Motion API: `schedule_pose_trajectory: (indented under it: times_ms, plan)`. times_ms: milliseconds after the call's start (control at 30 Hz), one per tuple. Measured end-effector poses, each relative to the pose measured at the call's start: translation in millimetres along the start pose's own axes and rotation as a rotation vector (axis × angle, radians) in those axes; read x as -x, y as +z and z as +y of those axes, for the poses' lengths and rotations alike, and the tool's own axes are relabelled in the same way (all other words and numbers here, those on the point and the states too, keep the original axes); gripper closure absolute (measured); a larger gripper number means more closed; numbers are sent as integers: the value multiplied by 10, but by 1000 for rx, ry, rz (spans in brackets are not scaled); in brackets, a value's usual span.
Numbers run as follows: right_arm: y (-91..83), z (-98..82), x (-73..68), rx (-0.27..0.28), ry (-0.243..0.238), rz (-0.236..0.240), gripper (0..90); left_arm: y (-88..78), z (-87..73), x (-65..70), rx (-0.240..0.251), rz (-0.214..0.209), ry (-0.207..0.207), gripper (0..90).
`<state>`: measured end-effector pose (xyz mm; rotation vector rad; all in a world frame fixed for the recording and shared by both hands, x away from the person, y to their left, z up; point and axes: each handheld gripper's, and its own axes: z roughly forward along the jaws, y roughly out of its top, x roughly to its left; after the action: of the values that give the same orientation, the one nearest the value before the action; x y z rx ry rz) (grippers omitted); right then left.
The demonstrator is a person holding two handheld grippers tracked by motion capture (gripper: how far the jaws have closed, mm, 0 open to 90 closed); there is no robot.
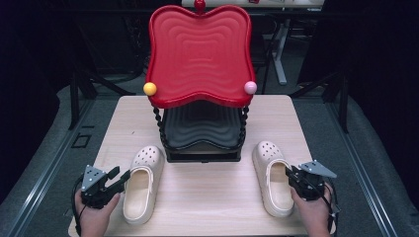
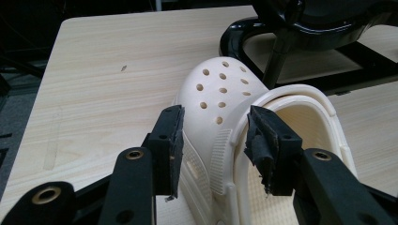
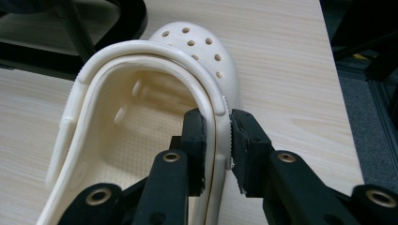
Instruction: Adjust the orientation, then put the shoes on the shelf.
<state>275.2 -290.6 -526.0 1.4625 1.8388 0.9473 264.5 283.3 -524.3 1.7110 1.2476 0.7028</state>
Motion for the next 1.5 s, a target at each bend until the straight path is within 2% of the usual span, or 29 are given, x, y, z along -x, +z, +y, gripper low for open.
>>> schedule_pose_trajectory:
  times_ms: [33,233,267,300,400,633,767,867,1000,1100,1500]
  plan:
    - [3,11,-66,4,-3,5,759,-1,0,1,-1,0,0,560]
    - [31,36,-227,1,-52,17,759,-13,1,19,1,-9,4,558]
    - [31,36,-227,1,-52,17,759,-13,1,19,1,-9,4,558]
    - [44,28,-275,3,-78,4,755,-15,1,22,-2,-9,5,555]
    - [47,6,-305,-7,-89,3,742,-18,-2,31,-8,-16,4,548]
    - [28,-13,-263,1,-72,33,692,-6,-7,57,-10,-9,15,520]
    - [-20,-26,-219,21,-73,67,611,15,-10,69,-29,-6,23,520]
    - [-17,-36,-207,20,-82,88,609,39,-13,77,-36,-16,24,528]
    - [-5,-38,-192,33,-81,86,597,67,-14,99,-49,-31,45,545]
    - [-1,-40,-175,23,-81,91,599,82,-14,112,-61,-27,62,549]
    - [23,-34,-154,24,-78,112,627,129,-27,125,-90,-16,72,580]
